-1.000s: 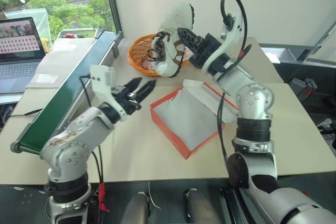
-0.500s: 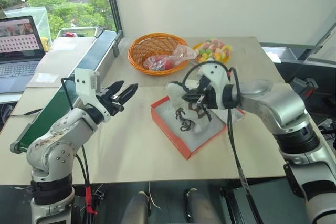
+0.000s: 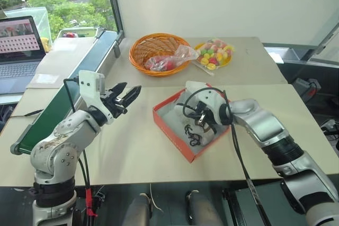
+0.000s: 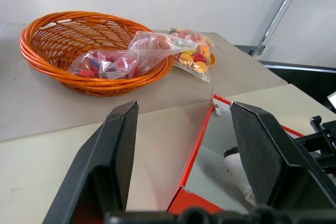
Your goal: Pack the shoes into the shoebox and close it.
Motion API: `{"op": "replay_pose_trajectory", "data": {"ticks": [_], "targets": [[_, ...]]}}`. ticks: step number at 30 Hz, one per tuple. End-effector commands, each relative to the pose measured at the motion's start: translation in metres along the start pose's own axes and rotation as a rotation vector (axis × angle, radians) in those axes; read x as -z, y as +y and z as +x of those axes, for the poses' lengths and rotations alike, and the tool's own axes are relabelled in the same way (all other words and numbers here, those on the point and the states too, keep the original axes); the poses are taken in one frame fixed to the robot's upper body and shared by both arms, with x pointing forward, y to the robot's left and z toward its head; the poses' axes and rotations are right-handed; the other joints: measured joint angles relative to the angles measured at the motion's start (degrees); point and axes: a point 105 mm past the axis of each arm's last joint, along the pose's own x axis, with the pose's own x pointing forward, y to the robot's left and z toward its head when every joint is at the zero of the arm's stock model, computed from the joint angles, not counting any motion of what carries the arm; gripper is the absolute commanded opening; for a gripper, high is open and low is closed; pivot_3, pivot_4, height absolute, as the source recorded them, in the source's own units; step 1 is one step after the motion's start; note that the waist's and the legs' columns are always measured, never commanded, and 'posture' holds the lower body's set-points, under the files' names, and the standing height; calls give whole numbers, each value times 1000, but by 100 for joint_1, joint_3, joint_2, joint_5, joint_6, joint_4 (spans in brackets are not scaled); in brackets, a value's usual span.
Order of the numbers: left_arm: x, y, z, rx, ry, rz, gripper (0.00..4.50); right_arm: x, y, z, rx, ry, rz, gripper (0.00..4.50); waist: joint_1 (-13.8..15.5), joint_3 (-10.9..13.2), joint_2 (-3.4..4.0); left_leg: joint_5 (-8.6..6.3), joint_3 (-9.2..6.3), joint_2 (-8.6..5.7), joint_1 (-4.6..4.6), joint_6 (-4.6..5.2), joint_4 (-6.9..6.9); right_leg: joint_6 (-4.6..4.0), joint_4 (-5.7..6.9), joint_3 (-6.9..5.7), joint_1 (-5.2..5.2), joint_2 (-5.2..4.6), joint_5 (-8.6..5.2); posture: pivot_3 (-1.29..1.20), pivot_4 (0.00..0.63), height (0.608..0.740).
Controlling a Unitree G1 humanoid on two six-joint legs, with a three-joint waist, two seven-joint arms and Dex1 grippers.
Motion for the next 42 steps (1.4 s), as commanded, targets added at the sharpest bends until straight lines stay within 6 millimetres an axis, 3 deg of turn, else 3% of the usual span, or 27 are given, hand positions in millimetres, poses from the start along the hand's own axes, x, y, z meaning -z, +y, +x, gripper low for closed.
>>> {"op": "replay_pose_trajectory", "data": {"ticks": [1,8,11,18,20,25,26,29,30,37,42], "targets": [[-16,-10,0,26,-69,35,2973,-16,-7,-3,26,-20,-104,307,1,0,0,0,0,0,1,0,0,0,0,0,0,0,0,0,150,740],[-14,-17,1,28,-81,18,2973,12,-28,-1,105,147,-161,307,5,0,0,1,0,-2,3,-1,1,0,2,0,2,-2,0,0,150,740],[-13,-18,1,21,-83,13,2973,13,-40,-2,149,149,-143,307,9,0,0,1,0,-2,4,-1,1,0,1,0,4,-2,1,0,150,740],[-12,-20,-5,-18,-105,-27,2973,38,-65,-10,277,180,-44,307,18,-1,-1,1,0,-2,7,-1,3,0,3,1,8,-3,2,0,150,740],[-11,-21,-4,-18,-102,-22,2973,40,-69,-10,299,177,-33,1297,33,-1,-1,1,0,-3,9,-1,5,-1,4,1,11,-2,2,0,150,740],[-15,-20,-1,-16,-112,-18,2973,36,-71,-7,312,183,-67,2882,33,-1,-1,1,0,-3,10,-2,10,2,4,1,14,-1,5,0,150,740],[-16,-20,0,-13,-112,-18,2973,35,-74,-9,337,211,-144,3198,33,-1,-1,1,0,-3,10,-2,10,1,4,1,13,-1,5,0,150,740],[-14,-24,2,5,-104,-10,2973,11,-78,-16,380,199,-267,4298,31,-1,-1,1,1,-4,8,-2,10,2,4,1,12,-2,5,0,150,740],[-13,-24,2,7,-101,-7,2973,0,-77,-18,377,168,-269,4483,28,-1,-1,2,1,-4,7,-3,11,2,4,1,10,-2,5,0,150,740],[-14,-4,-2,-60,-97,18,2973,-75,-68,-46,372,-91,-254,4483,-19,-1,0,1,0,-1,7,-2,10,2,8,3,6,2,5,0,150,740],[-20,15,-4,-150,-114,64,2973,-118,-38,-66,135,-376,-48,4483,2,-1,-1,1,-2,-2,5,-2,11,2,5,0,10,0,6,0,150,740]]}}
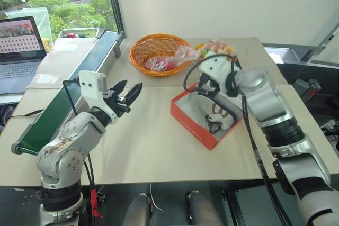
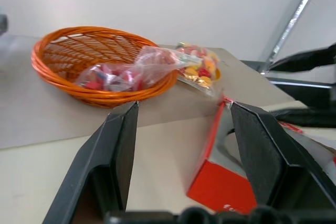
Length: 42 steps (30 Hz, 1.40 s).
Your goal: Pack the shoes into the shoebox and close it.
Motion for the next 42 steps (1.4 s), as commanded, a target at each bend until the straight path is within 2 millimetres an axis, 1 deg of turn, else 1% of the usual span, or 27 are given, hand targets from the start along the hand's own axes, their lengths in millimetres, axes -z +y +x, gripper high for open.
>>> {"op": "replay_pose_trajectory", "data": {"ticks": [1,3,5,6,8,10,11,12,14,17,19,22,25,26,31,34,40,42], "targets": [[-18,16,-1,-84,-67,78,2973,-49,7,-26,-150,-259,163,4483,7,0,0,0,0,0,1,0,0,0,2,0,0,0,0,0,150,740],[-19,23,-2,-118,-68,97,2973,-57,11,-36,-216,-337,186,4483,17,0,0,0,-1,0,0,0,0,-1,2,-1,-2,1,1,0,150,740],[-19,36,-4,-185,-54,126,2973,-62,20,-50,-313,-421,228,4483,35,0,0,0,-1,-1,-1,0,0,-1,-1,-1,-1,-1,1,0,150,740],[-19,43,-6,-212,-48,143,2973,-64,21,-53,-336,-453,254,4483,36,0,0,0,-1,-1,0,1,0,0,-1,-1,1,-2,1,0,150,740],[-20,52,-8,-248,-38,168,2973,-62,22,-53,-344,-484,321,4483,33,0,0,0,-1,0,2,1,0,0,0,-2,1,0,1,0,150,740],[-21,57,-10,-257,-40,163,2973,-61,25,-51,-354,-497,354,4483,6,0,1,0,0,1,5,1,0,-1,5,-1,-1,2,1,0,150,740],[-21,59,-11,-254,-38,157,3462,-60,28,-49,-360,-509,371,4500,-6,0,1,0,1,1,6,1,0,-2,6,0,-1,1,2,0,150,740],[-21,57,-12,-234,-33,161,3657,-59,32,-48,-369,-516,394,4500,-14,0,1,0,2,2,6,1,0,-2,8,0,-2,1,2,0,150,740],[-20,61,-16,-242,-22,164,4452,-56,43,-45,-409,-526,431,4500,-15,0,1,0,1,3,5,1,0,-3,9,0,-3,2,2,0,150,740],[-24,75,-25,-283,-14,183,4480,-52,56,-36,-420,-507,421,4500,-22,0,1,0,1,2,2,1,-1,-3,8,1,-6,1,2,0,150,740],[-27,84,-30,-312,-8,191,4480,-49,60,-31,-406,-489,399,4500,-26,0,1,0,2,2,3,1,-1,-3,9,1,-8,1,2,0,150,740],[-28,107,-43,-410,13,201,4480,-43,66,-22,-380,-464,338,4500,-20,0,2,0,2,3,6,0,-1,-3,14,1,-8,2,2,0,150,740],[-27,119,-51,-455,49,241,4480,-43,72,-14,-374,-467,335,4500,-22,0,2,0,2,3,8,0,-1,-3,12,1,-6,2,2,0,150,740],[-26,122,-52,-462,57,246,4480,-43,75,-12,-377,-469,334,4500,-19,0,2,0,2,3,7,0,-1,-3,12,1,-7,2,2,0,150,740],[-16,119,-51,-465,81,245,4480,-48,86,-2,-374,-496,357,4500,-16,0,2,0,1,3,6,0,-1,-3,12,1,-8,1,3,0,150,740],[-10,117,-48,-456,93,248,4480,-48,92,7,-356,-480,332,4500,-6,0,1,0,0,3,7,-1,-1,-3,14,0,-8,1,3,0,150,740],[-12,121,-44,-467,77,232,4480,-49,91,17,-315,-477,349,4500,-11,0,1,0,0,3,6,-1,-1,-4,15,0,-10,1,3,0,150,740],[-13,125,-45,-480,65,230,4480,-53,93,19,-321,-493,362,4500,-17,0,1,0,0,3,6,-1,-1,-5,15,0,-11,1,3,0,150,740]]}}
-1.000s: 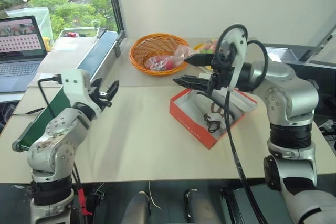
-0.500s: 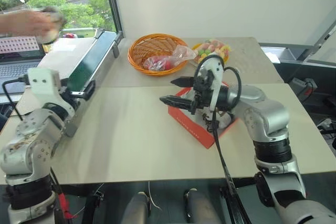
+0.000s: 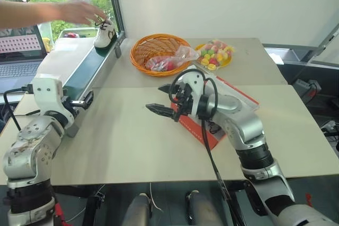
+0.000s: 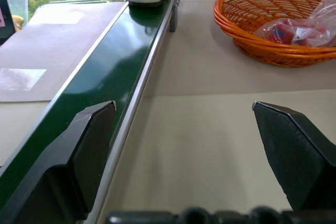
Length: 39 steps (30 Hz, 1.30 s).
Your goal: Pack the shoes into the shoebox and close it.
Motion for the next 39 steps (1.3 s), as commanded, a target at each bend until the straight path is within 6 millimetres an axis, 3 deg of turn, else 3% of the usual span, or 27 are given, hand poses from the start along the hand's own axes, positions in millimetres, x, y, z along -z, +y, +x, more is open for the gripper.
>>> {"op": "replay_pose_trajectory", "data": {"ticks": [1,10,17,20,28,39], "targets": [[-16,10,-1,-39,-79,16,4480,-18,4,7,-5,-70,-33,4500,-15,0,0,0,0,0,1,0,0,0,0,1,0,0,0,0,150,740],[-1,55,3,-147,-11,52,4480,-14,20,15,-55,-62,-23,4500,-11,0,0,0,1,1,4,0,-3,-1,8,0,-4,0,1,0,150,740],[-24,67,25,-71,-49,99,4480,-12,21,17,-52,-36,-55,4500,16,-2,-5,3,0,0,5,-5,-3,-1,16,-4,-4,-1,0,0,150,740],[-24,79,34,-44,-18,106,4480,-16,22,18,-53,-42,-62,4500,-6,-2,-6,3,1,0,6,-5,-3,-1,25,-5,-9,0,0,0,150,740],[-8,94,49,12,42,84,4480,-18,23,15,-57,-37,-49,4500,-31,-3,-7,2,10,3,17,-5,-6,-1,36,-7,-11,-1,0,0,150,740],[-6,103,54,9,33,87,4480,-17,23,14,-51,-25,-46,4500,-19,-4,-10,3,9,2,13,-5,-6,-1,38,-10,-13,-3,0,0,150,740]]}}
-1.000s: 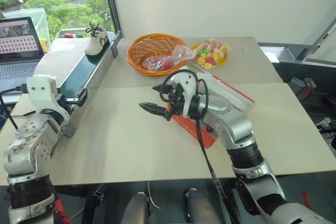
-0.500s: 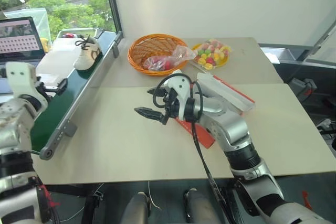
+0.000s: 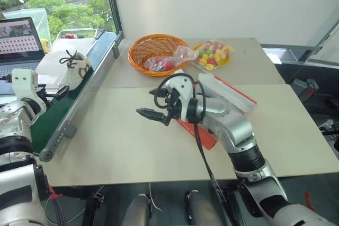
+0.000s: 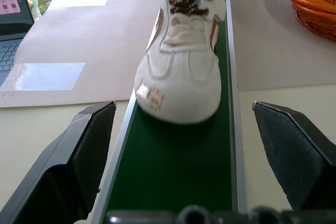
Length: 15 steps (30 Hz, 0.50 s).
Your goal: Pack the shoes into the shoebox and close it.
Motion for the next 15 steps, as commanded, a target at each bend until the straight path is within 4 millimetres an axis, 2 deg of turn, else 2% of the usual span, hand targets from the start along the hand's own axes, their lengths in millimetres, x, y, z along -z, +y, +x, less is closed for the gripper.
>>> {"op": "replay_pose_trajectory", "data": {"ticks": [1,8,9,10,11,12,15], "targets": [[-22,7,-3,-8,-56,45,4480,-18,3,-2,-11,-47,-43,4500,0,0,0,0,0,0,0,0,0,0,0,0,0,0,0,0,150,740],[-21,5,-1,-14,-44,30,4480,-16,3,-2,-10,-29,-69,4500,0,0,0,0,0,0,-1,0,0,0,1,0,0,0,0,0,150,740],[-10,13,-2,-65,20,25,4480,-16,3,-2,-9,-27,-74,4500,-2,0,0,0,-1,0,0,0,0,0,1,0,0,1,0,0,150,740],[-3,19,-3,-102,66,24,3965,-16,3,-2,-9,-26,-77,4500,-1,0,0,0,0,0,0,0,0,0,1,0,0,0,0,0,150,740],[7,22,-5,-124,116,-4,3827,-16,2,-2,-7,-26,-79,4500,-5,0,0,0,-1,0,1,0,0,0,3,0,0,0,0,0,150,740],[12,24,-5,-135,146,-26,3442,-17,2,-2,-6,-26,-81,4500,-20,0,0,0,-1,0,3,0,0,1,3,0,1,1,0,0,150,740],[17,20,-4,-124,168,-60,2226,-17,1,-3,1,-23,-85,4500,-14,0,0,0,0,0,4,0,0,2,5,-1,0,1,-1,0,150,740]]}}
